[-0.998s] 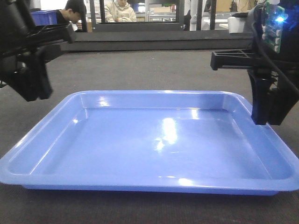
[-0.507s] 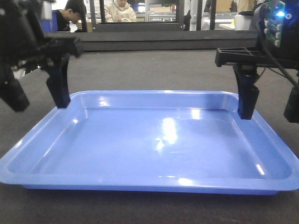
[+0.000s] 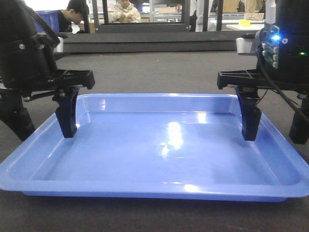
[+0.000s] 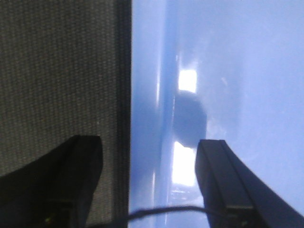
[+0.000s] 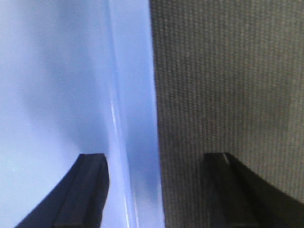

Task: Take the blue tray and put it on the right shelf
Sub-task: 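Lower both grippers onto the opposite side rims of the blue tray, then close both grippers on the tray rims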

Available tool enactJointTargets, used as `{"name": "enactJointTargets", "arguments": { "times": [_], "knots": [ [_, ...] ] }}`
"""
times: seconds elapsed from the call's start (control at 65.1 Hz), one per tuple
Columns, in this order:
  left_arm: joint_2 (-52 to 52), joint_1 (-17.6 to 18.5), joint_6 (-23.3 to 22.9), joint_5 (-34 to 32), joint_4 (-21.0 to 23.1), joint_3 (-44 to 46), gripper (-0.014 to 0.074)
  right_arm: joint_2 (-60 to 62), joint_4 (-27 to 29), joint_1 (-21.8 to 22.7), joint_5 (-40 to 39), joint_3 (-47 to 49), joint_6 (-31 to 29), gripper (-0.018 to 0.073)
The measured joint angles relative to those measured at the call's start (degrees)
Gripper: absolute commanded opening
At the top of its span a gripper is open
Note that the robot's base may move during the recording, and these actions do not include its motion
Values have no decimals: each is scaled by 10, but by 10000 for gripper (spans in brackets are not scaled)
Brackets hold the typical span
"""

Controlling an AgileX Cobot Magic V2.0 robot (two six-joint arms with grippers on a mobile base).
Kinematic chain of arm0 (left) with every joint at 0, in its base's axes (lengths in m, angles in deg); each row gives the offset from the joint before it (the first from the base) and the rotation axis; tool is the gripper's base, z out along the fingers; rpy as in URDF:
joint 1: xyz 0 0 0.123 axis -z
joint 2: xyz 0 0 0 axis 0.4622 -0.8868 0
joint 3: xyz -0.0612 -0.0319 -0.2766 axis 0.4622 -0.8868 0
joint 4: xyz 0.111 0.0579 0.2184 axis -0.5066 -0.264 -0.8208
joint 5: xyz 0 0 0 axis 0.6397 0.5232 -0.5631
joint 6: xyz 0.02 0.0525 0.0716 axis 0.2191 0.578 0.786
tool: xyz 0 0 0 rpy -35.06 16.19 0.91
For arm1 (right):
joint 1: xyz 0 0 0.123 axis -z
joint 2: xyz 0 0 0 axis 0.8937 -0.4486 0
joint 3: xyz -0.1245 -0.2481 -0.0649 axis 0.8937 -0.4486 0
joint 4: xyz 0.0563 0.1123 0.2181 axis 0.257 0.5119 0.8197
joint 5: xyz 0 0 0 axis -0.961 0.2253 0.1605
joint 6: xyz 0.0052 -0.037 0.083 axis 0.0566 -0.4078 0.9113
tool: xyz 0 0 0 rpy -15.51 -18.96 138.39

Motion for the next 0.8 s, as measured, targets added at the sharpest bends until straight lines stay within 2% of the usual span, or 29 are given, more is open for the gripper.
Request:
{"name": "enactJointTargets", "arguments": {
  "times": [0.799],
  "knots": [
    [-7, 0, 0, -1, 0, 4, 327, -29, -1, -1, -6, 4, 3, 515]
  ]
}}
